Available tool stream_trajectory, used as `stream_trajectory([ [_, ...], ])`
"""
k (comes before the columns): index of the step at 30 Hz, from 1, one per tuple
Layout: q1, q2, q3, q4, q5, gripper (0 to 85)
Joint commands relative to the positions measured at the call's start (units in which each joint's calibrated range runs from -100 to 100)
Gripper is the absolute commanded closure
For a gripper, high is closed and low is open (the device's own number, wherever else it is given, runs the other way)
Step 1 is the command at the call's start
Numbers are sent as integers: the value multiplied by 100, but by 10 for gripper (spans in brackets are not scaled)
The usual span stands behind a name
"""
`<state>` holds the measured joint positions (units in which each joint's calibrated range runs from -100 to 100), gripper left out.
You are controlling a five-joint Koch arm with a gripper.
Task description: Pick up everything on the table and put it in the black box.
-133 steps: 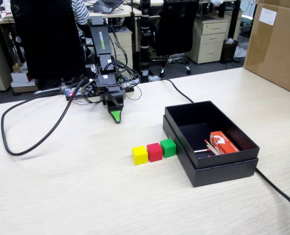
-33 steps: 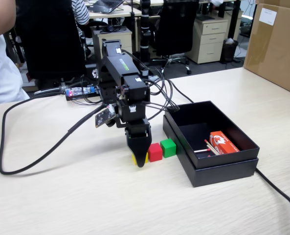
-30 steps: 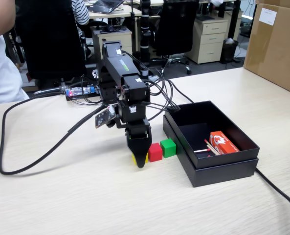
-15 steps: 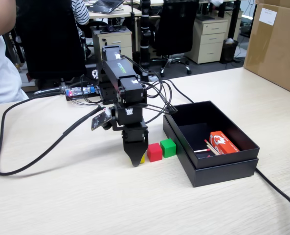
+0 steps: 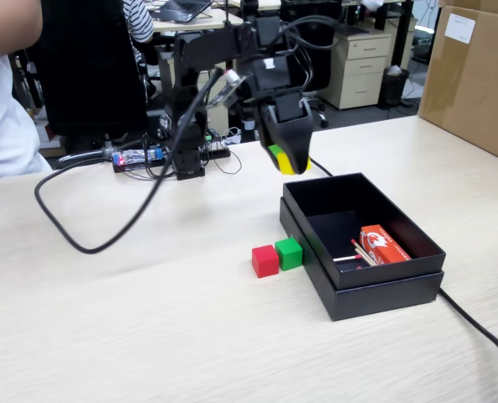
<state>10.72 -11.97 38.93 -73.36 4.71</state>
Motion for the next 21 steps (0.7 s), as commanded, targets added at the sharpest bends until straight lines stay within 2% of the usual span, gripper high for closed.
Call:
stream_trajectory([
  [1,308,262,785,6,-39,846],
  [9,571,2156,1302,15,44,846],
  [18,576,3659,1565,6,83,845],
  [21,576,3762,1519,6,88,773],
])
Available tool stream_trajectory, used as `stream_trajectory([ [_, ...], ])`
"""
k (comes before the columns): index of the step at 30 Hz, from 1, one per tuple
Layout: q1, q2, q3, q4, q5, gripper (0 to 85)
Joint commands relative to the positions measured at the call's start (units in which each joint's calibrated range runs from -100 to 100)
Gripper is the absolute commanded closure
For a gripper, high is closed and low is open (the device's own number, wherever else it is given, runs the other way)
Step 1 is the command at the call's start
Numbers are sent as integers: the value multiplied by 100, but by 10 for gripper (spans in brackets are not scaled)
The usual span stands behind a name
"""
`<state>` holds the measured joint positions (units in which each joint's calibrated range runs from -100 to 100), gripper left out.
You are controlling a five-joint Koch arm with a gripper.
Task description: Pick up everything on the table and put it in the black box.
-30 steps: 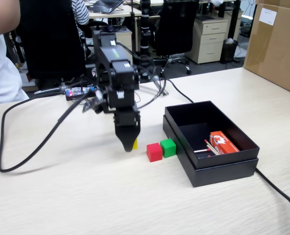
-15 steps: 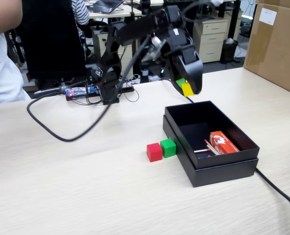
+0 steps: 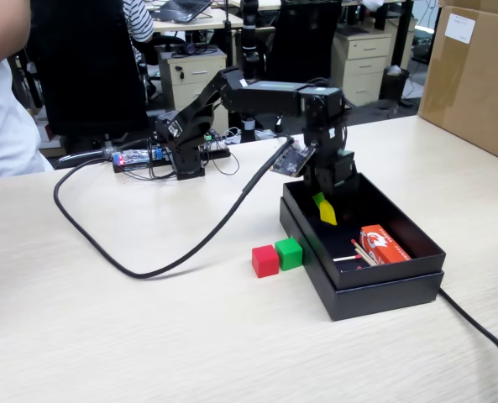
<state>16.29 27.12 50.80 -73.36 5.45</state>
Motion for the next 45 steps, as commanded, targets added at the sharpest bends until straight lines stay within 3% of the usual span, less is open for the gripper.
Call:
stream_trajectory([
  [1,24,-136,296,6,15,765],
  [4,20,-10,260,6,24,763],
  [7,20,71,197,6,24,668],
  [12,20,-33,124,6,24,598],
  [16,10,-526,-39,6,24,492],
  [22,-171,-2144,-12,6,20,485],
  [29,-737,-3509,-103,6,-176,485],
  [33,-1050,-3487,-429,6,-205,481],
  [35,-1138,-3383,-810,6,-200,432],
  [45,-1231,-2041,-1481,6,-147,412],
])
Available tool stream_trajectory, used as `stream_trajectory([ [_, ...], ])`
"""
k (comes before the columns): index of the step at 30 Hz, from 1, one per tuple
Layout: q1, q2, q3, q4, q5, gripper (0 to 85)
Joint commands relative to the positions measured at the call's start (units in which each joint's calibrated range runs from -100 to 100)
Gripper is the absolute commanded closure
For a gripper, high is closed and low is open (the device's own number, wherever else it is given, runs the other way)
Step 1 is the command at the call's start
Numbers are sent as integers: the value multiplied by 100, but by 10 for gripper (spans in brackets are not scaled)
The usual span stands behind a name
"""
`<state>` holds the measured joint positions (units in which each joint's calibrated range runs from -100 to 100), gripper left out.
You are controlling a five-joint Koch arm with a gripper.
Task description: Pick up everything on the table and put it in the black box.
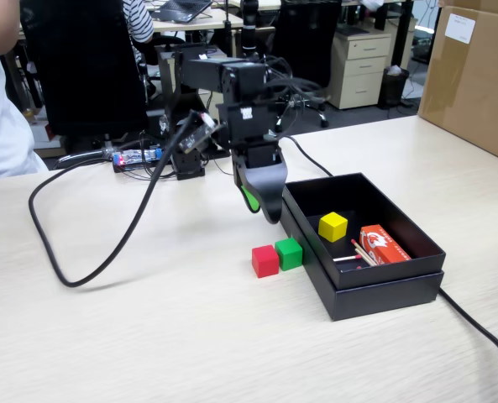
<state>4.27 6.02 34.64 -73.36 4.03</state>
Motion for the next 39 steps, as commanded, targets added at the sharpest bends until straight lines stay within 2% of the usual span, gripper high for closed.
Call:
stream_trajectory([
  [1,-29,207,135,6,-5,411],
  [19,-24,2043,1033,6,5,415],
  [24,-39,2249,1169,6,20,556],
  [26,-44,2272,1205,6,39,689],
  [29,-54,2158,1214,15,107,846],
  [33,-103,1676,1005,15,107,846],
  [39,-137,-263,434,15,49,846],
])
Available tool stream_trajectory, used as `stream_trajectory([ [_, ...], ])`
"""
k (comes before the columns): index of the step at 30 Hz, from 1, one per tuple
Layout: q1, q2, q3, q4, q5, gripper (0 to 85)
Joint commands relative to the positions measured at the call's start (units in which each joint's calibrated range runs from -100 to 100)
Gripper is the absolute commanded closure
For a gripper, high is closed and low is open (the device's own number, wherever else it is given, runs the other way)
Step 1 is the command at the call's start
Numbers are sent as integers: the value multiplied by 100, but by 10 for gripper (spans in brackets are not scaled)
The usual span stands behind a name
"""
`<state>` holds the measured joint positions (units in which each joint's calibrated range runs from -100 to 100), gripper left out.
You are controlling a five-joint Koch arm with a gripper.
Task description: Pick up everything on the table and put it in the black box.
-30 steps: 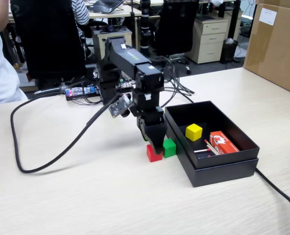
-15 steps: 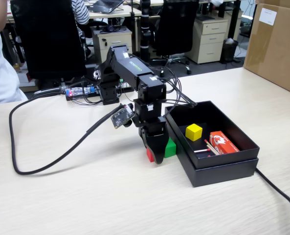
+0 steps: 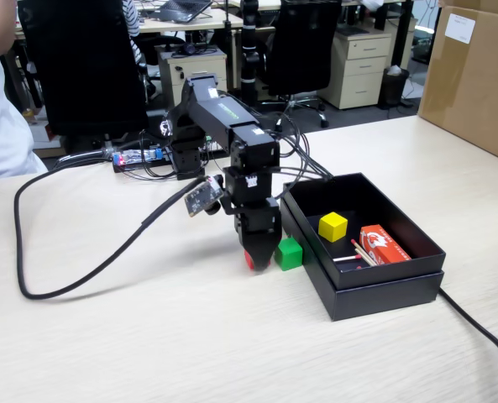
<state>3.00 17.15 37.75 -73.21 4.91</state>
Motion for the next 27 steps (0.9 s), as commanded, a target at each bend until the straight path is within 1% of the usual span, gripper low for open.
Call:
stream_trajectory([
  [1,15,-1698,97,-1,-68,846],
  [5,234,-2582,260,-1,-176,846],
  [7,635,-2834,577,-1,-205,846],
  [11,1055,-2570,731,-1,-147,846],
  [13,1265,-1985,967,-1,-73,846],
  [17,1397,-1262,1185,8,-5,846],
  [20,1426,-183,1475,8,34,846],
  [26,1426,459,1683,8,59,843],
  [27,1436,459,1565,-1,88,718],
])
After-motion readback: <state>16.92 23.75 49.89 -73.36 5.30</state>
